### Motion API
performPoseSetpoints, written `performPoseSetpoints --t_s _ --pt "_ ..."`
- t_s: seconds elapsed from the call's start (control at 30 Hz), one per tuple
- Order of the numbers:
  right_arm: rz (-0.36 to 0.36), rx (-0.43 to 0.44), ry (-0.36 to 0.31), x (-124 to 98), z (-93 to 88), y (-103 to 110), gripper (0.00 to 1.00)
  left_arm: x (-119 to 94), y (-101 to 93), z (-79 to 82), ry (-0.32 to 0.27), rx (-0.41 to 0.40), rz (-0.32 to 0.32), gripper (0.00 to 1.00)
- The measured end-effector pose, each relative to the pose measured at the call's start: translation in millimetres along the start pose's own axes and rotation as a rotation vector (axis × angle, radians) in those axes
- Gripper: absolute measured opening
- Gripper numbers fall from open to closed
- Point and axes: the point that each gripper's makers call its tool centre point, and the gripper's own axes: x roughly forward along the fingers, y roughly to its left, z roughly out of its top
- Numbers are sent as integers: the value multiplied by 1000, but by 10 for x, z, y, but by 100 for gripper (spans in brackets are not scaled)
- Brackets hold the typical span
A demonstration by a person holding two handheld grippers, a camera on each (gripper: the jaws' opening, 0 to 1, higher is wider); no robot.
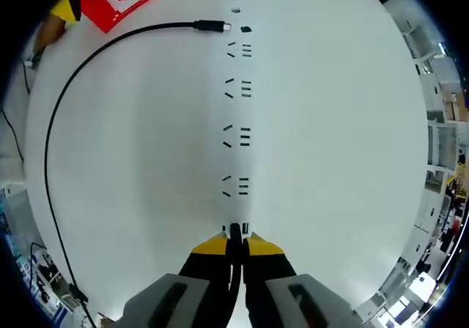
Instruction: Find the data cable on the table. Grasp the USB connector end of the cable and insert it into the USB port on the table
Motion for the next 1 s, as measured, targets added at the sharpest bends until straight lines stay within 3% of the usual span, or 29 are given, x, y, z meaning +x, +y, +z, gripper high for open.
performPoseSetpoints --t_s 0.47,1.0 --pt "9 -12 22 15 11 -1 7 -6 -5 2 -2 1 0 47" --pt "17 9 -32 36 7 19 9 6 -19 -8 -4 0 -2 47"
